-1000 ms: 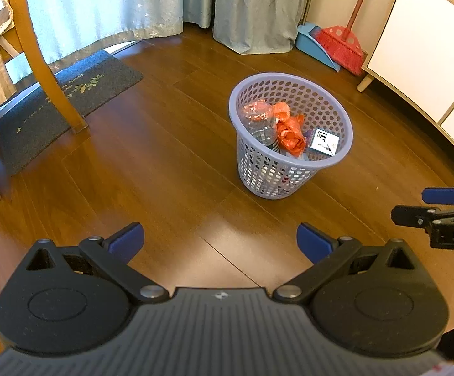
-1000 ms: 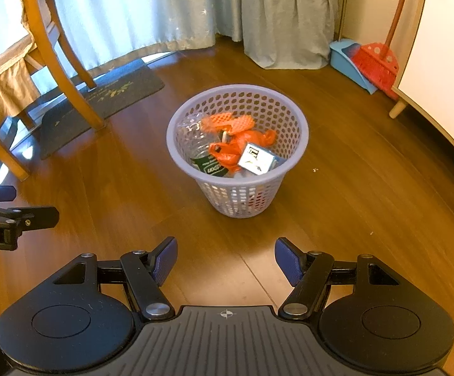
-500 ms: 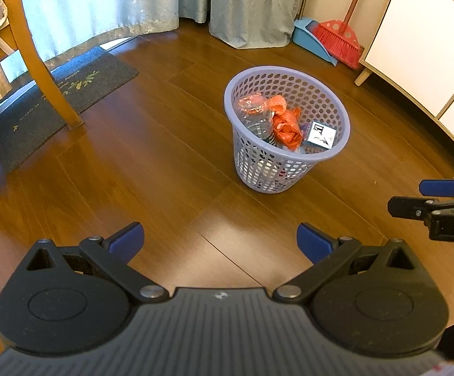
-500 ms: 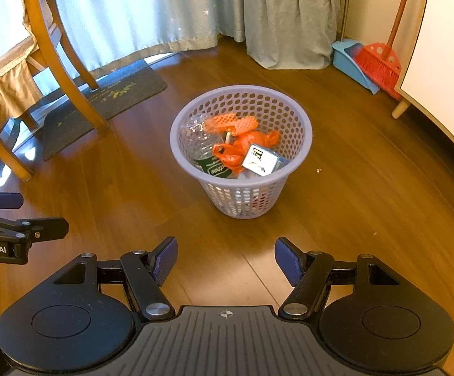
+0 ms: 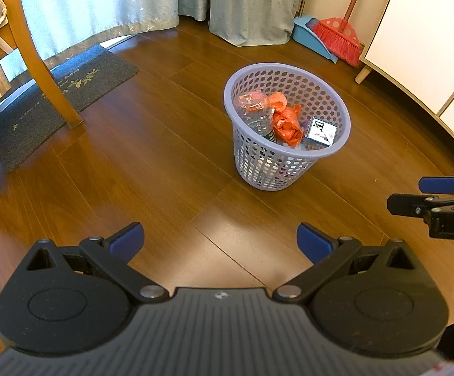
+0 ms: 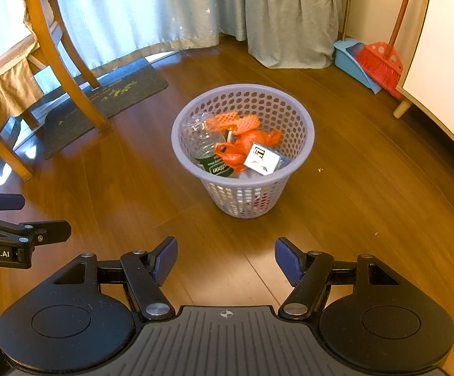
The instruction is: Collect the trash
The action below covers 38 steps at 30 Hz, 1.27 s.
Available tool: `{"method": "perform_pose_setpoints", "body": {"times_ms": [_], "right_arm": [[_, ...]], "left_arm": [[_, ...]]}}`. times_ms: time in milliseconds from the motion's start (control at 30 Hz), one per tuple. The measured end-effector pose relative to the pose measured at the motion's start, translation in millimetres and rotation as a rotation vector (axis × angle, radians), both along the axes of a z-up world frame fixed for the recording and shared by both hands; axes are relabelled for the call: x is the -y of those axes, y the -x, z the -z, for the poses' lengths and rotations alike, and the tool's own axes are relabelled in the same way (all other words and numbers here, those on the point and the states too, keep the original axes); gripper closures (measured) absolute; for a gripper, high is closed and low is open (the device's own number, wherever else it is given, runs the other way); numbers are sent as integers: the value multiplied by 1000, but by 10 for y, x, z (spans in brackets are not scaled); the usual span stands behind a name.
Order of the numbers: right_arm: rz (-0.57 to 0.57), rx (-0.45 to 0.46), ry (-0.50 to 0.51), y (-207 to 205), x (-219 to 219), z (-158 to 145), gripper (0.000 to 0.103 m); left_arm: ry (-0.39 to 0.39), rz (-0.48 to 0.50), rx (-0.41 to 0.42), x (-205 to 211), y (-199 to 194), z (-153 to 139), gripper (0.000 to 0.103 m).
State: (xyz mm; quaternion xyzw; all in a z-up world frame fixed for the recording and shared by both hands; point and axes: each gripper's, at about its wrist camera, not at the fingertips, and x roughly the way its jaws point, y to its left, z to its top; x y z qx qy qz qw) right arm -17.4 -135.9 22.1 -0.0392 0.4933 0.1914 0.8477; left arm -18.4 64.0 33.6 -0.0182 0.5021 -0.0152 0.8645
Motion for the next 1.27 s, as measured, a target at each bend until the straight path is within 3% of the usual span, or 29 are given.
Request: {"method": "perform_pose_setpoints", "body": {"times_ms": [1267], "right_arm": [[-19,2,4,25,-79,36,37]], "left_arm": [[13,-10,18,-23,42,20,1]]}}
